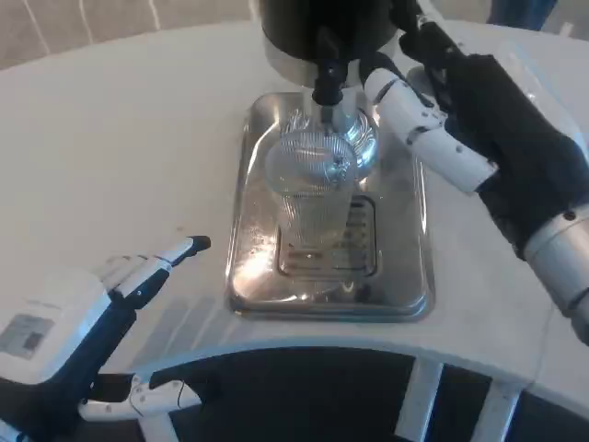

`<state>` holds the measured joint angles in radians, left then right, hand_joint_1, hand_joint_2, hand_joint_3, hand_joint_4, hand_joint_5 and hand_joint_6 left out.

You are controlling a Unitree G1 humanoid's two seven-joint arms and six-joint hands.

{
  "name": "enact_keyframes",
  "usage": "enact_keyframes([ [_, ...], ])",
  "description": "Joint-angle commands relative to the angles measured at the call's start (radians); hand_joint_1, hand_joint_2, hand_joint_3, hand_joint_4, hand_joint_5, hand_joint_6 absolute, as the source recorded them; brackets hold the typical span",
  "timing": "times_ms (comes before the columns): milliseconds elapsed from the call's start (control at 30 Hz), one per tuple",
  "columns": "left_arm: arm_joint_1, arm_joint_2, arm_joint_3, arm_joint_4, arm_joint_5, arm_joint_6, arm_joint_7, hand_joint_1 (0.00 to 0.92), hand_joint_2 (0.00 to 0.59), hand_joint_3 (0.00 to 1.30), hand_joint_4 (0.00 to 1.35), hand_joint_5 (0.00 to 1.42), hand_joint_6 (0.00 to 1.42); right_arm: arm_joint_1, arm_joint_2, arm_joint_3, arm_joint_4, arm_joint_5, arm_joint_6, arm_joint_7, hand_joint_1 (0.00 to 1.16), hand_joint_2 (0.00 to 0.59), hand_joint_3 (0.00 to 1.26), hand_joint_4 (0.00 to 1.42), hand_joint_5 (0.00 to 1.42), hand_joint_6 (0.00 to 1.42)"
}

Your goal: Grasp the cup under the faucet to collect the drink, then remove the cup.

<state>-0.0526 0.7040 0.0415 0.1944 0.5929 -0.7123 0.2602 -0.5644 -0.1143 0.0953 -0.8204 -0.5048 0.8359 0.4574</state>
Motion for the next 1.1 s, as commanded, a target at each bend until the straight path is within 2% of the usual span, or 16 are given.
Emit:
enact_keyframes([
  [33, 0.003, 0.004, 0.01, 0.004, -0.007, 0.009, -0.015, 0.119, 0.09, 0.16, 0.15, 0.25, 0.33, 0.019, -0.001, 0.029, 0.029, 0.043, -0.02, -0.038, 0.27, 0.517, 0.0, 0.0, 0.0, 0.02],
  [267, 0.0, 0.006, 0.015, 0.011, -0.012, 0.01, -0.023, 0.117, 0.086, 0.16, 0.15, 0.24, 0.33, -0.002, -0.007, 0.054, 0.072, 0.094, -0.026, -0.074, 0.27, 0.515, 0.0, 0.0, 0.0, 0.03],
  [600, -0.005, 0.009, 0.031, 0.017, -0.023, 0.014, -0.039, 0.116, 0.086, 0.17, 0.15, 0.24, 0.33, -0.046, -0.022, 0.067, 0.148, 0.161, -0.057, -0.111, 0.23, 0.509, 0.0, 0.0, 0.0, 0.03],
  [967, 0.003, 0.014, 0.045, 0.013, -0.039, 0.025, -0.047, 0.104, 0.088, 0.18, 0.16, 0.24, 0.33, -0.096, -0.044, 0.092, 0.218, 0.202, -0.082, -0.123, 0.21, 0.513, 0.0, 0.0, 0.0, 0.02],
  [1100, 0.005, 0.012, 0.05, 0.008, -0.041, 0.028, -0.05, 0.103, 0.088, 0.18, 0.16, 0.25, 0.33, -0.116, -0.064, 0.114, 0.233, 0.208, -0.083, -0.111, 0.17, 0.51, 0.0, 0.0, 0.0, 0.02],
])
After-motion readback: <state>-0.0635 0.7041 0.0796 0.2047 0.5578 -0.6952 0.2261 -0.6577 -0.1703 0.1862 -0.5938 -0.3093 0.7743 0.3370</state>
